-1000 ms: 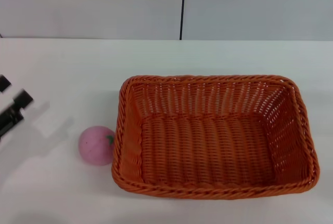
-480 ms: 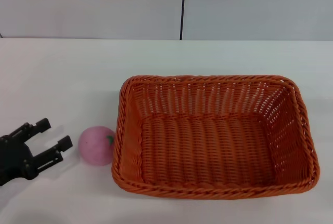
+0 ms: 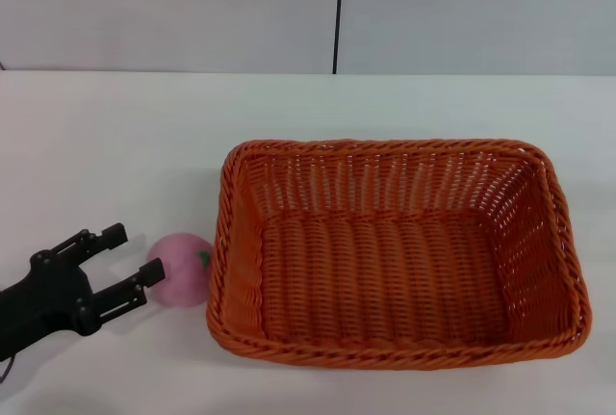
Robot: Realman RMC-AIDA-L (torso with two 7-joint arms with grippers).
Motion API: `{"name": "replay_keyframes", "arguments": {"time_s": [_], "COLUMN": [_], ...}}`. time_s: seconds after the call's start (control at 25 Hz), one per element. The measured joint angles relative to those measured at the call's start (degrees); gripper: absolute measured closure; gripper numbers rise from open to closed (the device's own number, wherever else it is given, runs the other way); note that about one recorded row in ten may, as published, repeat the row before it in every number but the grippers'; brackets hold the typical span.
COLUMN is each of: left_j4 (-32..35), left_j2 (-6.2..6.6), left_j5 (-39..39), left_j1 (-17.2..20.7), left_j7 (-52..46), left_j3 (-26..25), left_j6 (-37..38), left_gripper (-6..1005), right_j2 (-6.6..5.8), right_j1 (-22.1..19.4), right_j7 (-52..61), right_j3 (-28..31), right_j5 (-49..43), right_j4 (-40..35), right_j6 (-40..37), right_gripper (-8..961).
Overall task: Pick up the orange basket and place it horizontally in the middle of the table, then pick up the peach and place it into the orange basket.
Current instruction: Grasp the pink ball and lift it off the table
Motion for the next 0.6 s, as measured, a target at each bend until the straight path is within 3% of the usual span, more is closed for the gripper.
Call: {"name": "replay_keyframes", "arguments": {"time_s": [0.6], "left_j4": [-3.05], "left_j2": [-0.25], "left_j5": [0.01], "left_j1": [-1.07], "left_j7": [0.81], "left_j3": [2.95], "left_j6": [3.77], "left_gripper": [201], "right_j2": [0.11], "right_j1": [-0.02], "right_j7": [0.00], "right_j3": [0.13], "right_j5": [0.02], "right_j4": [0.65], "right_j6": [0.33], "right_gripper": [572]}}
